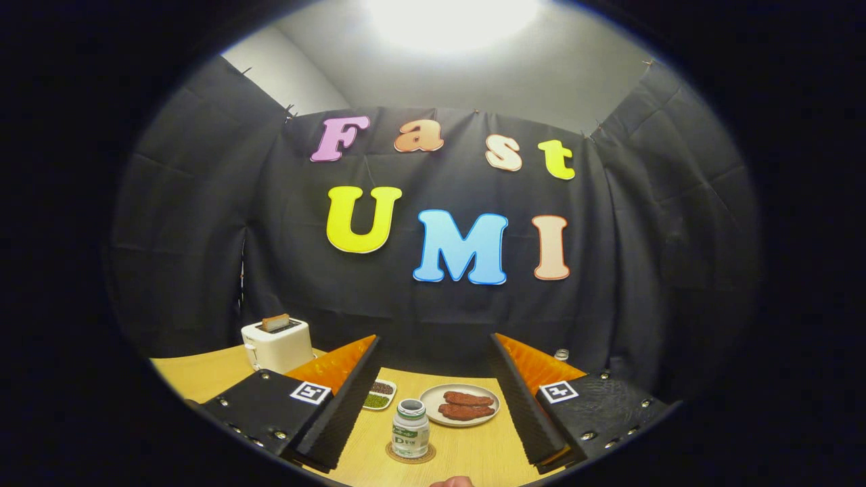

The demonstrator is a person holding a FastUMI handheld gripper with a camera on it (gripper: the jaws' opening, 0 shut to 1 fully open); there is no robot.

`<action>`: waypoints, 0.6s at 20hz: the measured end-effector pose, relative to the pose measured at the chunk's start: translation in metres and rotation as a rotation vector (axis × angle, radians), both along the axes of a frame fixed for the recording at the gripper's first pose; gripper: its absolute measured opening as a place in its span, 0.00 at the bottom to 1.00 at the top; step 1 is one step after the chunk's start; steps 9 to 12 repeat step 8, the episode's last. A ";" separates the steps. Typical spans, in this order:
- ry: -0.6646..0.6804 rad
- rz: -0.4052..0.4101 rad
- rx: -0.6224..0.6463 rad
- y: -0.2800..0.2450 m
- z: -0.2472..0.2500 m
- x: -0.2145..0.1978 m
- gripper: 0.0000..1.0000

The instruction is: Take the bottle from table, then pour the juice into the cup, finally place the bottle on the coaster

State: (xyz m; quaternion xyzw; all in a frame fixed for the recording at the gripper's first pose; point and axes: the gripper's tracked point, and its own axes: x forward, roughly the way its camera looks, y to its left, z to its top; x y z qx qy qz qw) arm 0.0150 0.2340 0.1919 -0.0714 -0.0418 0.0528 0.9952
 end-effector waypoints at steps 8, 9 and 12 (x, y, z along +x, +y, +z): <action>0.023 0.028 -0.019 -0.001 -0.018 -0.012 0.96; 0.023 0.028 -0.019 -0.001 -0.018 -0.012 0.96; 0.023 0.028 -0.019 -0.001 -0.018 -0.012 0.96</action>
